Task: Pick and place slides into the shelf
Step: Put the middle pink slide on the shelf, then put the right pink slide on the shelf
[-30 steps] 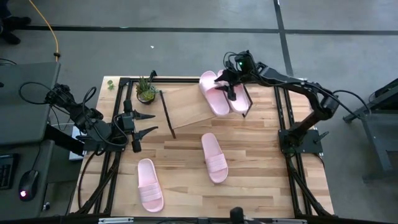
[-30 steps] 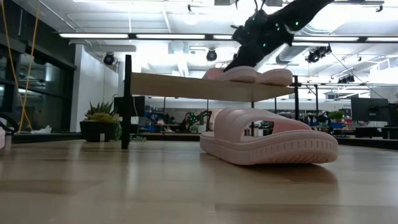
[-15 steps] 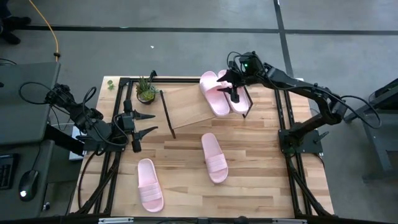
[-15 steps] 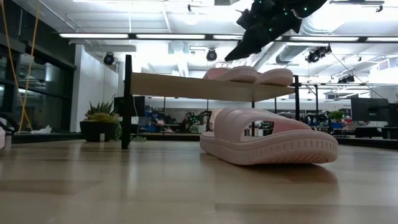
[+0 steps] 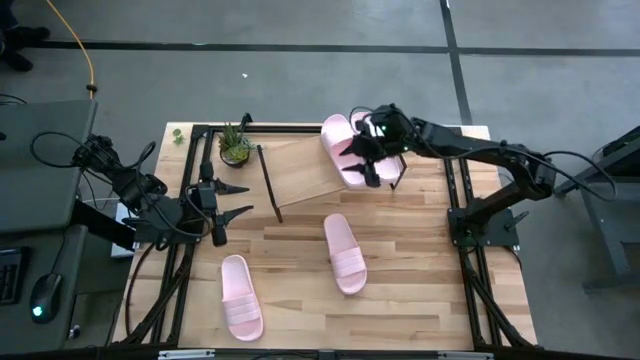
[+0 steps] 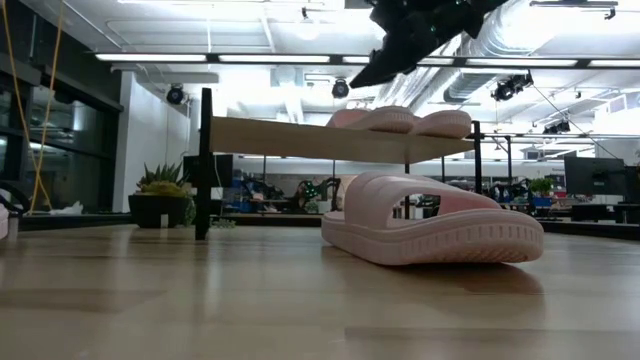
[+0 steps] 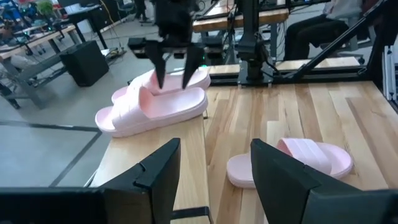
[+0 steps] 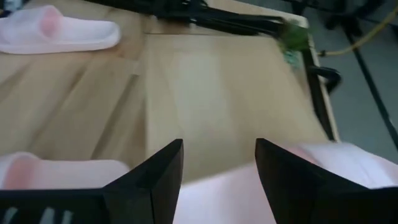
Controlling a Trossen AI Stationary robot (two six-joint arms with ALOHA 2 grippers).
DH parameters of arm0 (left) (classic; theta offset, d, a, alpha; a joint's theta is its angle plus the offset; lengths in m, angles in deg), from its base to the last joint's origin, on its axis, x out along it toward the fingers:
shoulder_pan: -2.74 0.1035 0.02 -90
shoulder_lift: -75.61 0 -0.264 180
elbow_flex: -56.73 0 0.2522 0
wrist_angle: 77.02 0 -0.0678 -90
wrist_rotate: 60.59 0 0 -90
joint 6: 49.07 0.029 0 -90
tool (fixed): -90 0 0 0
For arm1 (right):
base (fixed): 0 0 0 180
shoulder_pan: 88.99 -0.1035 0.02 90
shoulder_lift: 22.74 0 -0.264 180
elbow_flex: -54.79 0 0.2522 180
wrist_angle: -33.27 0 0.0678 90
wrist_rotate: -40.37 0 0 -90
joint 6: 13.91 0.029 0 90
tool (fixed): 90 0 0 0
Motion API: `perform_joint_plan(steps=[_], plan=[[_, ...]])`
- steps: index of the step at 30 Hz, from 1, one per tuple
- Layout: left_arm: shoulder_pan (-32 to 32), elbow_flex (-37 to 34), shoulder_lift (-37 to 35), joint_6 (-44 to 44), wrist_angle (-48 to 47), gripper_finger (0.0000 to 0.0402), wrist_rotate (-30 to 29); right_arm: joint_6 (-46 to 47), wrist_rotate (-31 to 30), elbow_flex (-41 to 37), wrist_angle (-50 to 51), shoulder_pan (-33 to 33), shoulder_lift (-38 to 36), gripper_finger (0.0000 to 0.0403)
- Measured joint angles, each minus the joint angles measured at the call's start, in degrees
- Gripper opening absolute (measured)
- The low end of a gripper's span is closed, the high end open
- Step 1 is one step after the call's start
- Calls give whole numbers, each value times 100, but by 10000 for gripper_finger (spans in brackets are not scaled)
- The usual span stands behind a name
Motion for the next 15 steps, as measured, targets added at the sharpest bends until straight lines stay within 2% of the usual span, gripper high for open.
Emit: perform_joint_plan(steps=[3, 8, 15], plan=[[0, -1, 0, -125, -127, 179, -1, 55, -215, 2, -1, -298, 0, 193], [0, 1, 0, -392, -219, 179, 87, 253, -1150, 7, 1, -856, 0, 193], [0, 1, 76, -697, -283, 179, 458, 501, -1827, 9, 11, -1657, 0, 193]])
